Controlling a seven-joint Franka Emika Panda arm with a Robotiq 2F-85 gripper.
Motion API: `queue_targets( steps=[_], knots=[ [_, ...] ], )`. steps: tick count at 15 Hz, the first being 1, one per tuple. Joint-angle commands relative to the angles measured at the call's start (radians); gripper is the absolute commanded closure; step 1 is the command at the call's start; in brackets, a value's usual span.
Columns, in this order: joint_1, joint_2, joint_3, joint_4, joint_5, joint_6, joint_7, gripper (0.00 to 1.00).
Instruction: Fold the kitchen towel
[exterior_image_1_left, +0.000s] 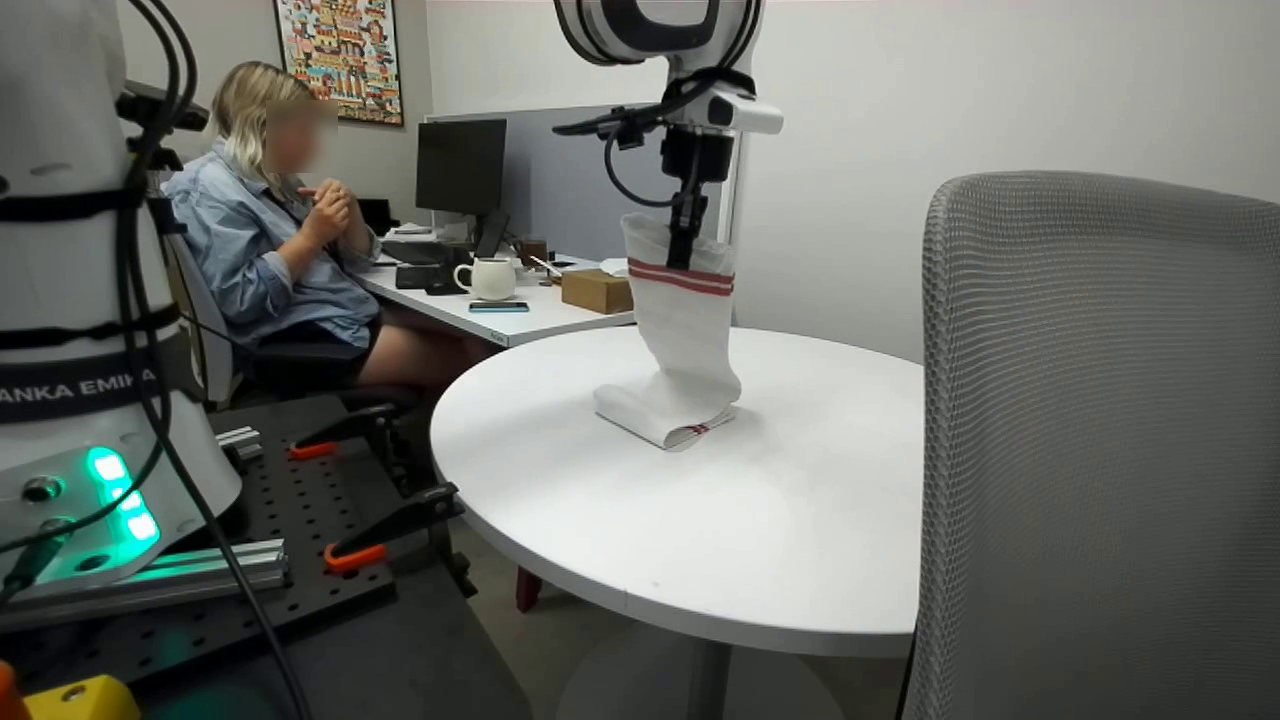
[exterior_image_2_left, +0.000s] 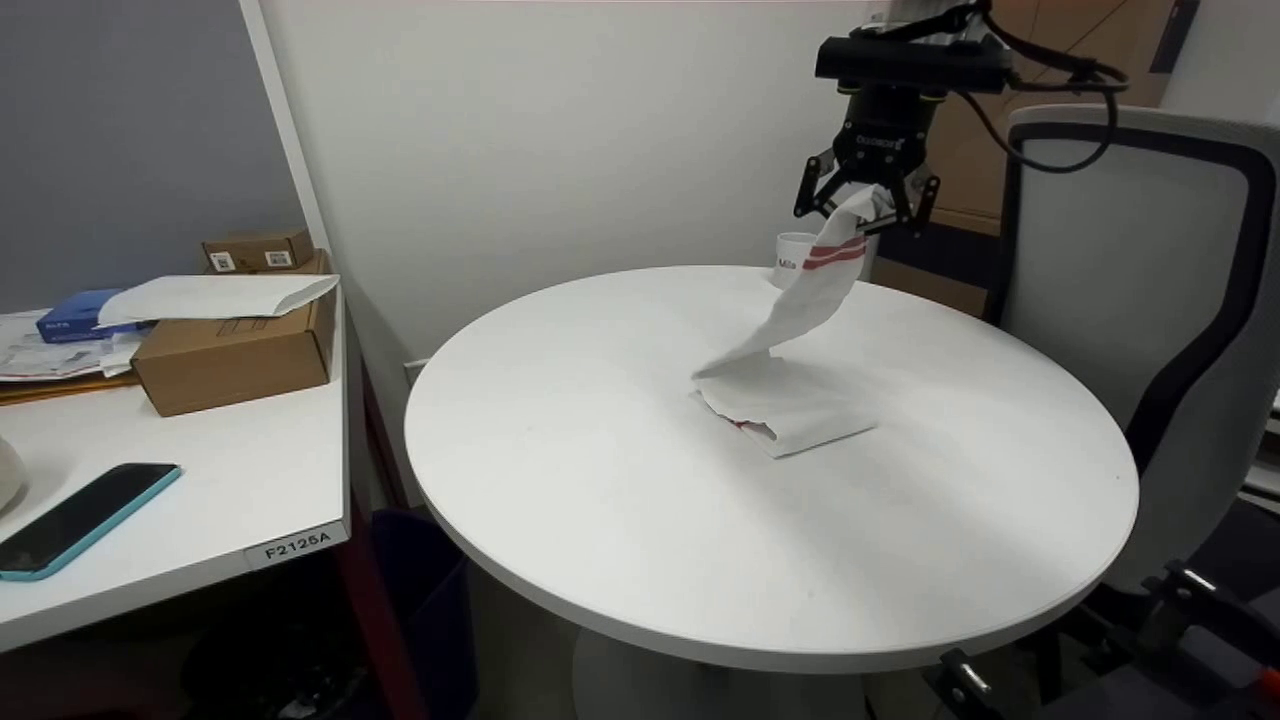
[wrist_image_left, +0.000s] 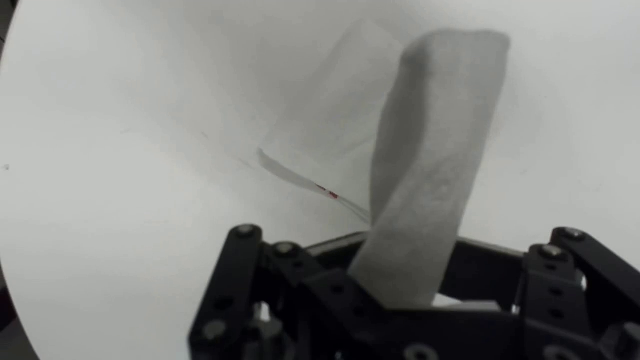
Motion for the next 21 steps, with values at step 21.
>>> queue_targets(
  steps=[21],
  knots=[
    [-0.046,-0.057,-0.024,-0.193,0.025,-0.006,-0.070,1.00]
  ],
)
